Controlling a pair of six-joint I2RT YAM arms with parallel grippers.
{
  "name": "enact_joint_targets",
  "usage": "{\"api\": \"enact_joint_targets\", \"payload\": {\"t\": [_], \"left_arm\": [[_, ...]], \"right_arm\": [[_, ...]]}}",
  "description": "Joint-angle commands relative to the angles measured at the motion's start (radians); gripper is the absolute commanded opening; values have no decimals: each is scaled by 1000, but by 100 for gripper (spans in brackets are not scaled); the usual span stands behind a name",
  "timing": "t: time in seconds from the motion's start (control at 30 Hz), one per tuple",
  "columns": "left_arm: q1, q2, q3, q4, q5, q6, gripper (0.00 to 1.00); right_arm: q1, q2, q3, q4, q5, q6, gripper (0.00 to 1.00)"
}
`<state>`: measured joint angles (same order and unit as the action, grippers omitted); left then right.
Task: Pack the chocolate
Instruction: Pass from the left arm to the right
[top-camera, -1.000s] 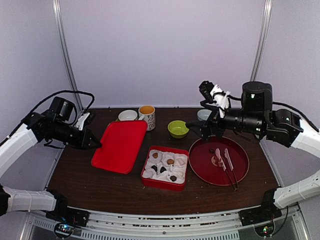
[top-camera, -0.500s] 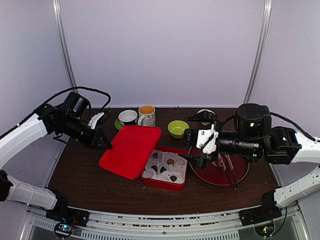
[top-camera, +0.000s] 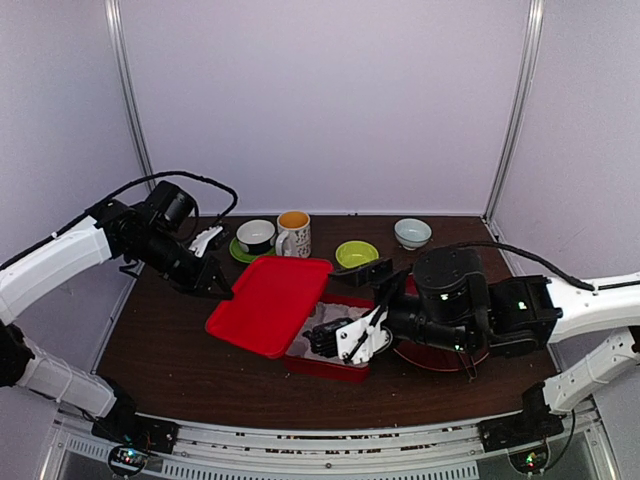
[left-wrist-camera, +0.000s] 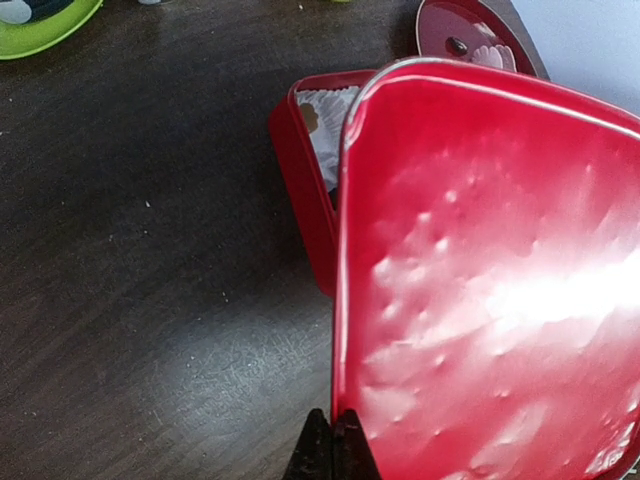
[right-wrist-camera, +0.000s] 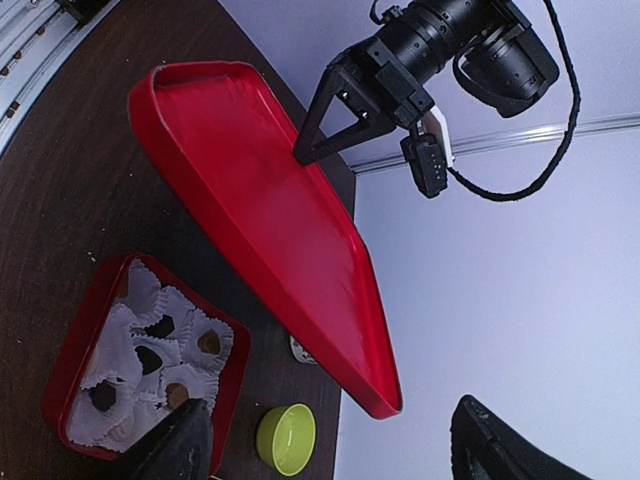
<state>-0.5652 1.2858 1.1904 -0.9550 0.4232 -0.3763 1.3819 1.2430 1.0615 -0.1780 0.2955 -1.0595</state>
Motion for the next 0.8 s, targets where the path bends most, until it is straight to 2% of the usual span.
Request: {"api": "enact_joint_targets", "payload": {"t": [0.0,0.37,0.5,0.77], "left_arm": [[-17,25,51,10,12,-6,0],[-45,47,74,10,7,-11,0],[-44,44,72,10,5,-15,0],[-44,43,72,12,8,-19,0]], "right_arm": [[17,54,26,55,90,-73,79],[63,134,-12,178,193,-189,51],[72,140,-12,176,191,-197,37],[85,167,-15,167,207,-220,23]]}}
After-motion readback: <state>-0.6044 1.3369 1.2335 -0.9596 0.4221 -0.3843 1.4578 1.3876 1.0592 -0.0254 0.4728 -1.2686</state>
